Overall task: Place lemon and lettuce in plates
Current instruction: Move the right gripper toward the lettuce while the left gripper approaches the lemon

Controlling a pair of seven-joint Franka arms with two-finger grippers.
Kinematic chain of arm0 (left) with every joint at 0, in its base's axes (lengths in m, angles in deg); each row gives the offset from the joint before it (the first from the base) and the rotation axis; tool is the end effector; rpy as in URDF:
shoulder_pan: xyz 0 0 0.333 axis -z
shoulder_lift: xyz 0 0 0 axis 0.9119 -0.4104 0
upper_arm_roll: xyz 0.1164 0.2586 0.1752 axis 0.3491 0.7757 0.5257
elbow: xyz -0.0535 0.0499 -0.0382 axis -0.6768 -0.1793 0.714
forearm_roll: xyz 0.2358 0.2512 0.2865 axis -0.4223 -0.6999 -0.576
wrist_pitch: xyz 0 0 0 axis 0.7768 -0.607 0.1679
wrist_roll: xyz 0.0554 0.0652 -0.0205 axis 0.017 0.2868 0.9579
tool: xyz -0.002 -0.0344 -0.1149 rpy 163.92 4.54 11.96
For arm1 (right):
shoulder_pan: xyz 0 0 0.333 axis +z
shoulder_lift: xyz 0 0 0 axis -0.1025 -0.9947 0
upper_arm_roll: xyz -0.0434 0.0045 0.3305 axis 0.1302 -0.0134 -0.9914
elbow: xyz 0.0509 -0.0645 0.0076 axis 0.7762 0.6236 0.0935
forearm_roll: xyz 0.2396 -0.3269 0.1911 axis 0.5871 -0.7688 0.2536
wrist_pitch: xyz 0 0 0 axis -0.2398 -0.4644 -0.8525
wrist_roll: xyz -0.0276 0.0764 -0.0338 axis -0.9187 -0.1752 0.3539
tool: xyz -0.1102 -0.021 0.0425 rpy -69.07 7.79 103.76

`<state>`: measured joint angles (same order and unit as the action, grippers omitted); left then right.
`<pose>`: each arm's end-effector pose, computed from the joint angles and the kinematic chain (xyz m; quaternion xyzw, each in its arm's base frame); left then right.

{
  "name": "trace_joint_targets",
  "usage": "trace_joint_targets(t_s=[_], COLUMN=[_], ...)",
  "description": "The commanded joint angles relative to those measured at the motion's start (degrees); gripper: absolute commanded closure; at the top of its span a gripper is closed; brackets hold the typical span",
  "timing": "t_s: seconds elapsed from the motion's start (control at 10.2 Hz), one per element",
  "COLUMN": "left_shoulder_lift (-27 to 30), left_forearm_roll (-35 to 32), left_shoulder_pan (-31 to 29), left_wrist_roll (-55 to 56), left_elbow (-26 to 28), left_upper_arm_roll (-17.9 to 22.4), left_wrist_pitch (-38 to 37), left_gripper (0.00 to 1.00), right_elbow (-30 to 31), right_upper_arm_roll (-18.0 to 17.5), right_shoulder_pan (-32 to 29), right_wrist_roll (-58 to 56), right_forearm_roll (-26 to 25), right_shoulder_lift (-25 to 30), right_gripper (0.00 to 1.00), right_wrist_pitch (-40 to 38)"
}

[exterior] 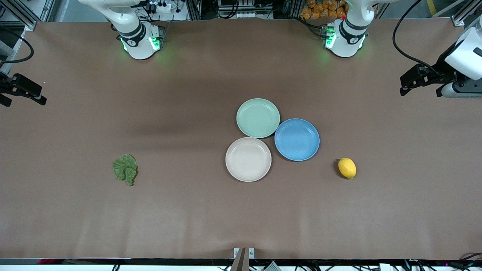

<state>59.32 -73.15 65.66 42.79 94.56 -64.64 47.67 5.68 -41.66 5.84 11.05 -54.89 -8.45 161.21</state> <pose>0.5976 -0.0782 0.6567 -0.9996 0.0252 -0.0127 0.0036 0.6154 -0.0393 0.6534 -0.9997 -0.0085 -0.0221 0.0097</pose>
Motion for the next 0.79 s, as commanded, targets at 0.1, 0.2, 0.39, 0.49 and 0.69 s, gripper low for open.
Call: trace_joint_targets(t_s=[0.1,0.2,0.39,0.49,0.69], left_shoulder_lift=[-0.1,-0.3,-0.8,-1.9,-4.2], left_forearm_roll=[1.1,1.1,1.0,1.0,1.7], left_shoulder_pan=[-0.6,-0.6,-0.1,0.0,-0.2], left_wrist_roll=[0.0,0.0,2.0,2.9,3.1], left_elbow=[-1.2,-1.2,-1.1,-1.2,-1.0], left_upper_arm_roll=[-0.3,-0.3,-0.3,-0.3,-0.3], left_wrist_pitch=[-1.1,-1.1,-1.0,-0.8,1.4], left_gripper=[0.0,0.0,0.0,0.0,0.0], right_elbow=[1.1,1.9,3.7,4.4,6.2], right_upper_arm_roll=[-0.2,-0.2,0.0,-0.1,-0.2], right_shoulder_pan=[-0.6,-0.6,-0.4,-0.3,0.0], right_wrist_roll=[-0.6,-0.6,-0.7,-0.7,-0.7], right_forearm_roll=[0.0,0.0,0.0,0.0,0.0], right_shoulder_lift=[-0.5,-0.5,-1.2,-2.4,-4.2], right_gripper=[0.0,0.0,0.0,0.0,0.0], right_wrist_pitch=[0.3,0.4,0.8,1.4,3.3])
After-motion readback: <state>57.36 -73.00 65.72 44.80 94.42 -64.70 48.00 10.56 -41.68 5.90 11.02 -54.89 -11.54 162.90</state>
